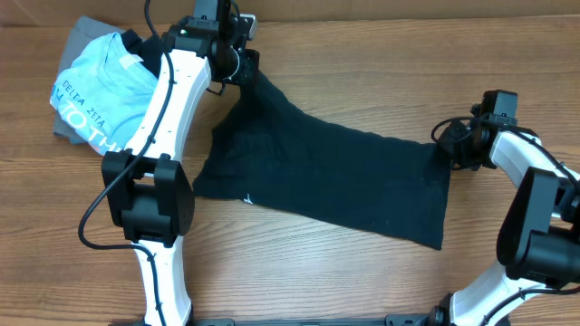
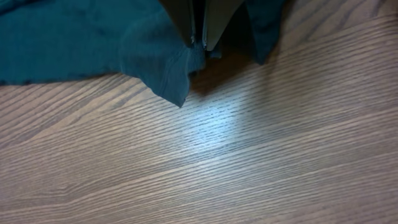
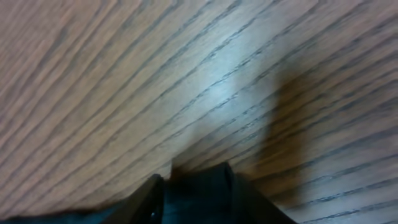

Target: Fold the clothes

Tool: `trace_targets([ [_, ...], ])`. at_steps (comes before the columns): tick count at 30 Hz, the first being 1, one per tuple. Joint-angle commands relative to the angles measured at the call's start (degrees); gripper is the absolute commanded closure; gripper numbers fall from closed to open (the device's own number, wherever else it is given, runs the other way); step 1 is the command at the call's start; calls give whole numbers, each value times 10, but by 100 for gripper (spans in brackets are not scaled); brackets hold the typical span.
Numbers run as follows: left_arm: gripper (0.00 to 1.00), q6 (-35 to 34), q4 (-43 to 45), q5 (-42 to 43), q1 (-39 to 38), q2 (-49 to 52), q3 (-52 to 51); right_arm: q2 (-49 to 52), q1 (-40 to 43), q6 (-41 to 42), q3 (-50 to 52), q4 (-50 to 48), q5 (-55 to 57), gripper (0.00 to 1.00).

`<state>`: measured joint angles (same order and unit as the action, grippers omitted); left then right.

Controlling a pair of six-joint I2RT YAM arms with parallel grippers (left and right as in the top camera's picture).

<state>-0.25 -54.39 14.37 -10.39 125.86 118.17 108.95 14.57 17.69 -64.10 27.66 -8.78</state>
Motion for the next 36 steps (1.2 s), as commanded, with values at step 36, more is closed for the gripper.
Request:
trace_targets([
  [36, 96, 28, -312, -146, 17, -19, -8, -132, 16, 10, -45, 440, 79, 96],
])
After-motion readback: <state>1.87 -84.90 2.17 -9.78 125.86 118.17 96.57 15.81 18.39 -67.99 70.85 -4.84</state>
